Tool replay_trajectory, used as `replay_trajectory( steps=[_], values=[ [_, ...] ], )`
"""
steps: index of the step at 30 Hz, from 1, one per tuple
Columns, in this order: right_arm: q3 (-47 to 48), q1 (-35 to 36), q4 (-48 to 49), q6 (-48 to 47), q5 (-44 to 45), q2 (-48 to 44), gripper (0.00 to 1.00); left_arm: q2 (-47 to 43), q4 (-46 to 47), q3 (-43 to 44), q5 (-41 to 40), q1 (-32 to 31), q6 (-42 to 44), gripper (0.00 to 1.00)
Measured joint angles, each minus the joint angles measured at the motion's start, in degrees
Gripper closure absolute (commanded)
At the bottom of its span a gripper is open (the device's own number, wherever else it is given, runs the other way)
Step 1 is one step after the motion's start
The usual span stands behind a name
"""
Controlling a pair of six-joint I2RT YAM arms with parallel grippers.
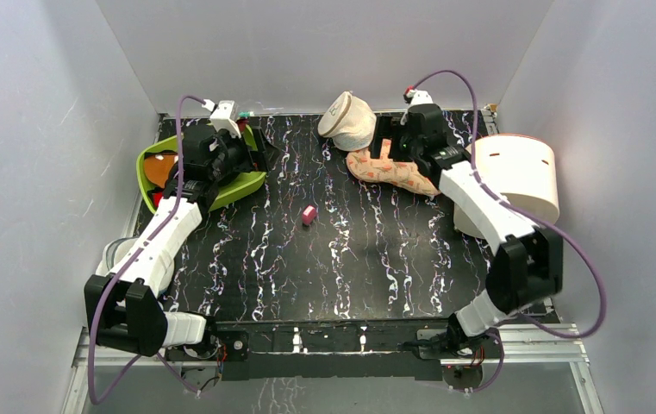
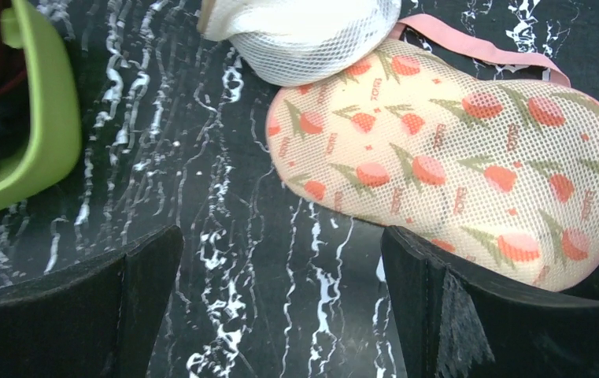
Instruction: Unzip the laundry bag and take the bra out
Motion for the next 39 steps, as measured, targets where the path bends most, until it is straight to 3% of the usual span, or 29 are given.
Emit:
replay_trajectory(
  steps=[9,19,25,31,39],
  values=[
    [12.98,-0.48,-6.01,-3.69,5.31,17.14,0.02,0.96,2.64,-0.11,5.35,-0.22,1.68,0.02],
    [16.98,-7.67,-11.3,-3.85,6.14,27.45,0.02,2.05,3.8,-0.2,11.06,-0.28,2.03,0.02],
    [10.12,-5.09,-10.64,-3.72,6.05,26.43,0.02,2.56,4.96,-0.22,12.83,-0.31,1.81,0.02],
    [0.83,3.21,-11.21,-3.32,5.77,21.42,0.02,3.17,5.25,-0.24,13.35,-0.31,1.7,0.02],
    [-7.67,9.99,-9.07,0.85,-5.77,9.4,0.02,3.63,6.01,-0.81,13.73,-0.57,1.6,0.02]
  ],
)
